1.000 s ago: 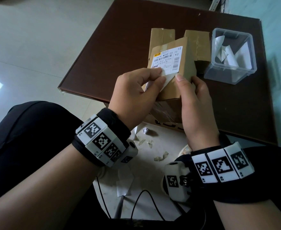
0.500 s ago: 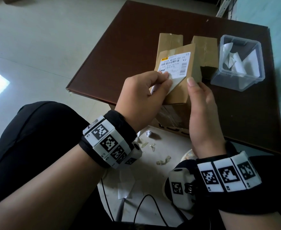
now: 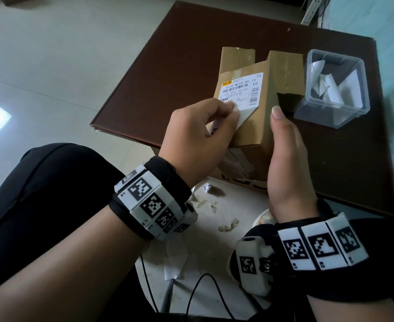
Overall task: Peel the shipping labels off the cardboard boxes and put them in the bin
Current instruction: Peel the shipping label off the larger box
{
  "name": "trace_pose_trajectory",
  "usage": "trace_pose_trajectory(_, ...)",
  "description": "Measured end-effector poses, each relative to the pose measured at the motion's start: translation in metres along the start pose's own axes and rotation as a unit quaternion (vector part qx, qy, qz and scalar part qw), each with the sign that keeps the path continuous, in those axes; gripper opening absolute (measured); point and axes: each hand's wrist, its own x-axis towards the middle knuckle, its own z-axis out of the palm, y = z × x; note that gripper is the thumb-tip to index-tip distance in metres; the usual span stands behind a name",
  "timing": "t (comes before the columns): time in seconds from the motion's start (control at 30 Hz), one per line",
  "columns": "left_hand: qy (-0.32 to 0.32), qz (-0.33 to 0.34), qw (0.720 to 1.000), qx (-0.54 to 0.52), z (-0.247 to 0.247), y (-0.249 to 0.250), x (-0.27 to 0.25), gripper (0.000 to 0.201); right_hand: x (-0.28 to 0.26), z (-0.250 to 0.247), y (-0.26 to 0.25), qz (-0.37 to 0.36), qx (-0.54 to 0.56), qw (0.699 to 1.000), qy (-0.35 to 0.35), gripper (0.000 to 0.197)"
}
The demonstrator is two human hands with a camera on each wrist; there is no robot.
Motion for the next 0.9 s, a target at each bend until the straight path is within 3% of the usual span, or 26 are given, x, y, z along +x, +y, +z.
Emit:
trace_pose_trajectory(0.17,-0.006,0.017,1.0,0.016,-0.0012,-0.0004,0.0004,0.019,0.0016,0.0005,0.0019,-0.003,-0.008,1.0,-0.005,0.074)
trace_pose_trajectory(0.3,-0.018,0.024,0.999,0.028,-0.0025,0.0002,0.0003,0.022,0.0033,0.0,0.0058,-0.003,-0.043,0.999,-0.007,0.096)
trace_pose_trajectory(0.47,-0.021,0.02,0.999,0.021,-0.0029,0.0015,0.0007,0.02,0.0042,-0.0008,0.0082,0.002,-0.056,0.998,-0.001,0.102)
trace_pose_trajectory(0.73,-0.02,0.009,1.0,0.014,-0.0039,0.0021,0.0024,0.019,0.0045,-0.0014,0.0088,0.008,-0.063,0.998,-0.002,0.102)
trace_pose_trajectory(0.9,-0.017,0.0,1.0,0.023,-0.0038,0.0028,0.0022,0.018,0.0017,-0.0015,0.0056,0.003,-0.064,0.998,-0.011,0.086)
